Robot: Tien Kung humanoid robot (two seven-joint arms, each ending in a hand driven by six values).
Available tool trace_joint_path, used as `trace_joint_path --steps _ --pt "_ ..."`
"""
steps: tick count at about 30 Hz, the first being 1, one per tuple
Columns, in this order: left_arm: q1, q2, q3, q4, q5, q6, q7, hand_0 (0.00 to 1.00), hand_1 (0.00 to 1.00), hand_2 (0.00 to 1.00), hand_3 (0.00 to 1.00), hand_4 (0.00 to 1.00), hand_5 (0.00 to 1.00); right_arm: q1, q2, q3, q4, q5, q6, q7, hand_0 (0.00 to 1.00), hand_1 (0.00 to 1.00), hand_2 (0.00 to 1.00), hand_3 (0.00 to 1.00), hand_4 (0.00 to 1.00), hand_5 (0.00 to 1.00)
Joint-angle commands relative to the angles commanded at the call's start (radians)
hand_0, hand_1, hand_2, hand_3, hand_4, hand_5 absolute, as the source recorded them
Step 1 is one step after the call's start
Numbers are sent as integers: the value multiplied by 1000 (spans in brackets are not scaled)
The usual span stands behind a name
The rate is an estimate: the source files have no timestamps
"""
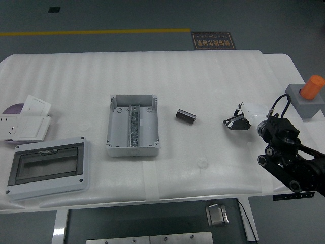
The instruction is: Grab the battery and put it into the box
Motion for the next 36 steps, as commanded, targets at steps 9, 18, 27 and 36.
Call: trace_joint_path --steps 9,18,27,36 --pt "-2 0 -7 0 4 -1 -6 664 678 577 629 700 509 0 -2 -3 5 15 19 0 477 534 484 623 723 574" --pt "-2 2 -16 0 10 0 -13 664 678 578 630 702 512 -2 -5 -8 4 39 39 9 478 537 516 657 596 328" --pt "-2 2 -23 0 15 2 -18 663 678 578 630 700 511 -5 -7 -14 7 37 20 17 480 537 507 625 397 374" --pt "-1 1 -27 0 17 5 -22 663 677 580 635 712 522 -4 -9 -12 33 29 -1 20 481 517 493 607 97 163"
